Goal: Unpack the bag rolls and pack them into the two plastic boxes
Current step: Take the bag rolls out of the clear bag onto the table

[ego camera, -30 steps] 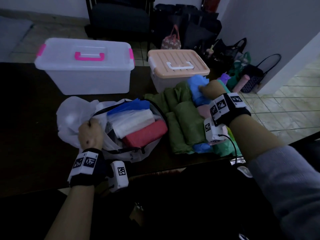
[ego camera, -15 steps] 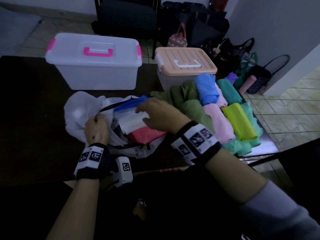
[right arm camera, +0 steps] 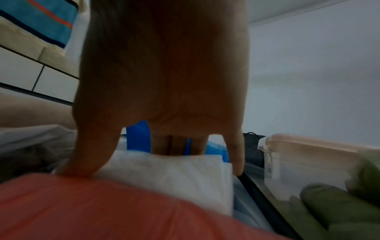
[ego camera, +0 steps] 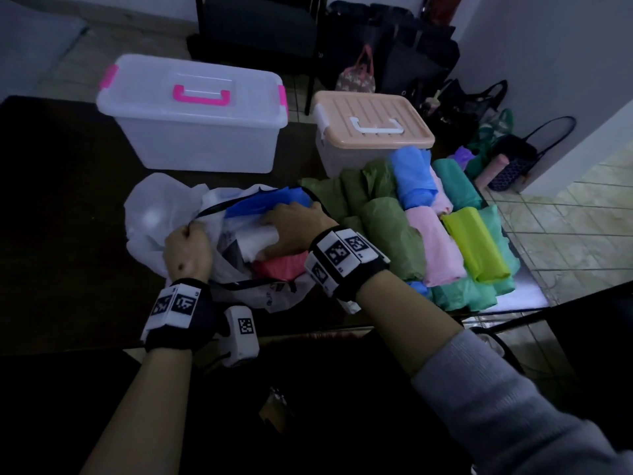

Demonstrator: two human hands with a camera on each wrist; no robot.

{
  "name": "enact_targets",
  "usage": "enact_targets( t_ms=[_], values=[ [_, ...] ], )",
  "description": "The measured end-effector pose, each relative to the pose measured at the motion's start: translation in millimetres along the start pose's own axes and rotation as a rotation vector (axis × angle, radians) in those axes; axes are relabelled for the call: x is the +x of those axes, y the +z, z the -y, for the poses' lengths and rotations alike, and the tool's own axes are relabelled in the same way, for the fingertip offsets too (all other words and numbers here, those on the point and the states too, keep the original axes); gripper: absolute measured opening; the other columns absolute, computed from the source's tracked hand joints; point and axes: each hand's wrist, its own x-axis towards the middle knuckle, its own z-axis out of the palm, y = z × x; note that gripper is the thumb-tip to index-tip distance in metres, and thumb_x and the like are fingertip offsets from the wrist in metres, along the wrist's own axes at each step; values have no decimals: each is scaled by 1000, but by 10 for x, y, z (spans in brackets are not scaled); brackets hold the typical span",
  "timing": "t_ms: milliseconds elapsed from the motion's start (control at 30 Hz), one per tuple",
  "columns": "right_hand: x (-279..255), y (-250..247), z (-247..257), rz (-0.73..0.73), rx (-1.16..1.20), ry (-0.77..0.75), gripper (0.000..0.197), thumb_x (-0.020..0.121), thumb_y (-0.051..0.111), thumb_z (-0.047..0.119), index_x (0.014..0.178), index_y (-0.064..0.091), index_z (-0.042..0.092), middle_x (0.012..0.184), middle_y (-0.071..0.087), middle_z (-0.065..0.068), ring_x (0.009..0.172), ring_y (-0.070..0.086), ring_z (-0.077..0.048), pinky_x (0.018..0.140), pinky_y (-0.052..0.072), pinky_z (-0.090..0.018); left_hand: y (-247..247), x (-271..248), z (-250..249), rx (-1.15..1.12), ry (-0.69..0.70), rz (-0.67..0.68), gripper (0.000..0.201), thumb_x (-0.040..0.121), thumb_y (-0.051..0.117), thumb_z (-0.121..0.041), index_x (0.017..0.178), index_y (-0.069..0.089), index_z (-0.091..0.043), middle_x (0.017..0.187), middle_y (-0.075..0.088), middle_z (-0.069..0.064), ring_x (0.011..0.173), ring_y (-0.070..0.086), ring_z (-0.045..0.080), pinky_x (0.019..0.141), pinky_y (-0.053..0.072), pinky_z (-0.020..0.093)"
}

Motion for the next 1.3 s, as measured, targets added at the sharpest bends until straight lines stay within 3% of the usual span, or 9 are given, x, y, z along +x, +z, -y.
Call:
enact_targets(
  t_ms=[100, 233, 400, 633, 767, 900, 1000, 1167, 1300],
  values=[
    [13, 21, -38, 73, 67, 10, 74, 78, 61, 61, 139, 40, 24, 143, 43, 3, 133, 37, -22, 111, 18, -51, -5, 26, -17, 80, 0, 9, 38, 99, 37, -21, 109, 59, 9, 114, 58, 29, 109, 52, 41, 94, 38, 45],
    [9, 44, -32, 56, 92, -7, 72, 77, 63, 60, 136, 42, 24, 140, 45, 3, 132, 37, -22, 110, 13, -55, -4, 27, -59, 158, -28, 24, 35, 100, 33, -24, 94, 60, -3, 97, 58, 18, 91, 54, 31, 78, 38, 36],
    [-26, 98, -6, -82, 76, -58, 66, 79, 62, 57, 133, 43, 24, 137, 47, 3, 129, 40, -23, 105, 22, -58, -12, 22, 0, 90, 34, 8, 41, 99, 37, -22, 115, 56, 10, 120, 56, 30, 115, 49, 43, 96, 36, 43],
    [-184, 144, 30, -298, -86, -67, 64, 75, 64, 59, 123, 47, 20, 123, 45, -1, 117, 44, -24, 97, 30, -53, 15, 23, 1, 68, 21, 5, 40, 99, 37, -21, 115, 56, 10, 121, 56, 30, 114, 50, 42, 96, 37, 43],
    [-150, 108, 69, -190, -154, -36, 72, 72, 61, 67, 126, 51, 21, 125, 45, -3, 121, 38, -23, 104, 21, -54, 8, 27, -35, 123, -27, 12, 33, 101, 32, -20, 87, 57, -3, 110, 59, 21, 92, 54, 30, 80, 39, 35],
    [-62, 94, 59, -82, -80, -40, 69, 77, 57, 66, 128, 50, 20, 128, 54, -1, 122, 45, -25, 107, 15, -56, -1, 5, -27, 24, -42, -10, 26, 98, 40, -11, 117, 51, 3, 120, 55, 23, 110, 54, 34, 92, 42, 37],
    [-47, 71, 30, -103, -66, -75, 72, 74, 57, 70, 122, 53, 17, 120, 61, 0, 114, 53, -23, 105, 19, -52, -8, -24, -56, 105, -31, -7, 28, 99, 38, -11, 118, 51, 5, 121, 54, 24, 112, 53, 36, 93, 41, 38],
    [-126, 22, -50, -211, -17, -96, 65, 73, 58, 71, 109, 60, 17, 108, 63, 0, 103, 57, -22, 94, 31, -40, -10, -11, -30, 103, -13, -13, 31, 99, 37, -14, 116, 54, 6, 119, 55, 25, 111, 53, 37, 93, 41, 38],
    [-257, -67, -162, -320, 381, -25, 52, 78, 62, 60, 96, 62, 12, 92, 61, -3, 86, 59, -22, 71, 39, -29, 7, 39, 19, 115, 17, 2, 40, 99, 36, -20, 116, 55, 11, 121, 55, 31, 116, 47, 44, 99, 35, 44]
  ],
)
